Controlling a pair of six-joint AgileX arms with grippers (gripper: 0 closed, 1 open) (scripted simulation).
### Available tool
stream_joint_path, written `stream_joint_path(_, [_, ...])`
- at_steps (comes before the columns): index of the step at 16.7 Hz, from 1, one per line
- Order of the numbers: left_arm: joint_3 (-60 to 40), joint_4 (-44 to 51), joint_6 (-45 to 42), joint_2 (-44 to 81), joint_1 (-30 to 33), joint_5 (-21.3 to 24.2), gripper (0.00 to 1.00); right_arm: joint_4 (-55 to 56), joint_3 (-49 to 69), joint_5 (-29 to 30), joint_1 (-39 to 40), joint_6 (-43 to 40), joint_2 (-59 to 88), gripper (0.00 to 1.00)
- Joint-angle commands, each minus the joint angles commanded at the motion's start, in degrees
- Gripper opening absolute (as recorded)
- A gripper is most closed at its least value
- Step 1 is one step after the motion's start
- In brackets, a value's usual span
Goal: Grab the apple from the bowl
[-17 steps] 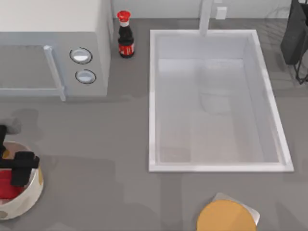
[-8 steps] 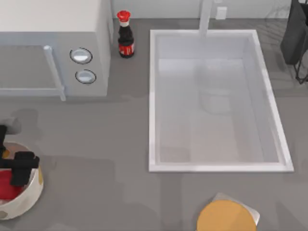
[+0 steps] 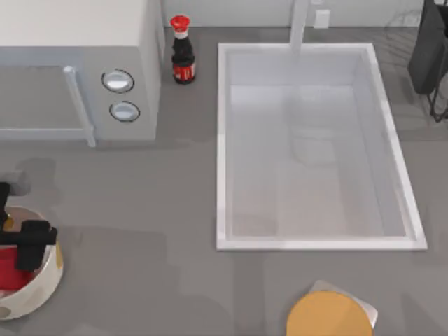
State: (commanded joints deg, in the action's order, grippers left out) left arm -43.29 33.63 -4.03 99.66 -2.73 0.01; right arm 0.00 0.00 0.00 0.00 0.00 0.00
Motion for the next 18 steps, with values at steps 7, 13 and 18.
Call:
stream_joint_path(7, [0.0,0.0,0.0,0.0,0.0,0.0,0.00,0.0,0.0,0.0,0.0,0.0,0.0,1.00])
stream_joint_path(13, [-7.4,12.4,-0.6,-7.3,0.3,0.9,0.00,0.0,0.0,0.0,0.0,0.0,0.0,1.00])
stream_joint_path(18, [-27.0,33.4,-0.4,-7.7,0.5,0.9,0.00,0.0,0.0,0.0,0.0,0.0,0.0,1.00])
